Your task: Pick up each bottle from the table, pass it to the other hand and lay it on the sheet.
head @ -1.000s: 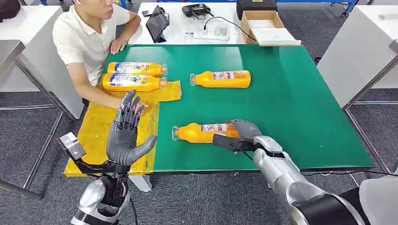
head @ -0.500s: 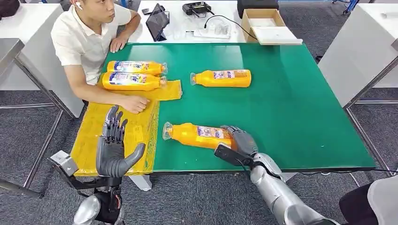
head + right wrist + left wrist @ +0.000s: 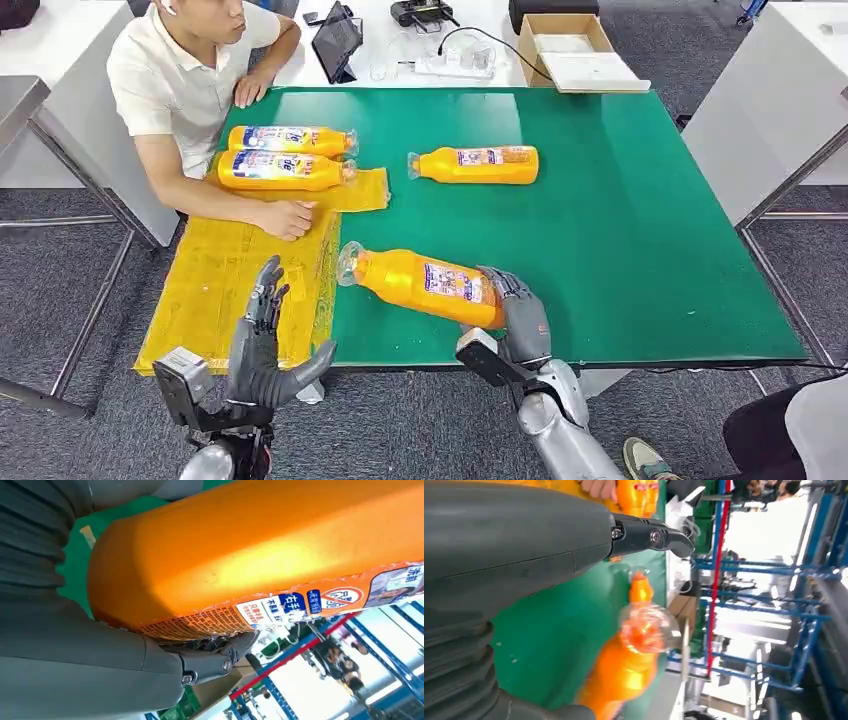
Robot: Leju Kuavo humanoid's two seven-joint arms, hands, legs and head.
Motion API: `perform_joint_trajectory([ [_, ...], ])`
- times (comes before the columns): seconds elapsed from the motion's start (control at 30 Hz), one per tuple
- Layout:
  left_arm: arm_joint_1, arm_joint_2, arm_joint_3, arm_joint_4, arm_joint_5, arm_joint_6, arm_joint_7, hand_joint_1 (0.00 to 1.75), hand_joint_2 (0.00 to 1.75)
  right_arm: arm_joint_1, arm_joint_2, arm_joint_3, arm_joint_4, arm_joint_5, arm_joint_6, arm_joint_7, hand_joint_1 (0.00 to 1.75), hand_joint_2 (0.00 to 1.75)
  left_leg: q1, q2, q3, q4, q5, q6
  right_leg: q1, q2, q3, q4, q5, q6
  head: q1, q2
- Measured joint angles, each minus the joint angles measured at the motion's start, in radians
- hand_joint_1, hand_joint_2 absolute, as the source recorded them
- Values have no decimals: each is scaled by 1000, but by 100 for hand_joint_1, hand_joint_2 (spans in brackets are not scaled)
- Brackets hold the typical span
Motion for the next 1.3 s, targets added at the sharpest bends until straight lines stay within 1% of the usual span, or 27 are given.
perform_joint_trajectory([
  [0.1, 0, 0, -10, 12, 10, -13, 1, 0, 175, 16, 3, 0, -23, -15, -1, -6, 175, 175, 0, 0, 0, 0, 0, 0, 0, 0, 0, 0, 0, 0, 0, 0],
  [0.2, 0, 1, -28, 23, 30, -69, -5, 0, 175, 27, 13, 1, -45, -29, 6, -18, 175, 175, 0, 0, 0, 0, 0, 0, 0, 0, 0, 0, 0, 0, 0, 0],
  [0.3, -7, 3, -58, 35, 8, -127, -13, 0, 175, 27, 30, 25, -48, -32, 45, -36, 175, 175, 0, 0, 0, 0, 0, 0, 0, 0, 0, 0, 0, 0, 0, 0],
  [0.43, -27, 3, -74, 52, 57, -197, 0, 0, 175, 29, 63, 68, -41, -67, 103, -79, 175, 175, 0, -1, -1, 0, 0, 0, 0, -1, 0, 0, 0, 0, 0, 0],
  [0.6, -32, 3, -76, 55, 71, -210, 4, 0, 175, 30, 67, 78, -38, -73, 109, -85, 175, 175, 0, -1, -1, 0, 0, 0, 0, -1, 0, 0, 0, 0, 0, 0],
  [0.63, -39, 1, -89, 79, 133, -261, 55, 0, 175, 29, 90, 125, -36, -81, 124, -125, 175, 175, 0, 2, 0, 0, 0, 0, 0, 1, -1, 1, 0, 0, 0, 0],
  [0.67, -48, -2, -99, 98, 226, -298, 89, 0, 175, 30, 116, 183, -34, -97, 123, -147, 175, 175, 0, 0, -1, 0, 0, 0, 0, 0, -2, 1, 0, 0, 1, 0],
  [0.97, -80, -5, -100, 134, 301, -288, 114, 0, 175, 26, 156, 262, -19, -132, 123, -201, 175, 175, 0, 0, -2, 0, 0, 0, 0, -1, -2, 1, 0, 0, 0, 0],
  [1.1, -91, -8, -100, 142, 330, -267, 112, 0, 175, 17, 165, 290, -8, -153, 124, -198, 175, 175, 0, 0, -2, 0, 0, 0, 0, -1, -2, 1, 0, 0, 0, 0],
  [1.2, -93, -8, -100, 142, 330, -246, 86, 0, 175, 2, 166, 307, 19, -169, 132, -187, 175, 175, 0, 0, -2, 0, 0, 0, 0, -1, -2, 1, 0, 0, 0, 0],
  [1.23, -93, -9, -100, 141, 326, -240, 80, 49, 175, -2, 168, 310, 28, -172, 133, -187, 175, 175, 0, 0, -2, 0, 0, 0, 0, -1, -2, 1, 0, 0, 0, 0],
  [1.27, -93, -10, -100, 141, 323, -235, 77, 175, 175, -5, 171, 313, 37, -176, 134, -187, 175, 175, 0, 0, -2, 0, 0, 0, 0, -1, -2, 1, 0, 0, 0, 0],
  [1.3, -93, -10, -100, 140, 316, -222, 71, 175, 175, -12, 173, 317, 49, -178, 135, -185, 175, 175, 0, 0, -2, 0, 0, 0, 0, -1, -2, 1, 0, 0, 0, 0],
])
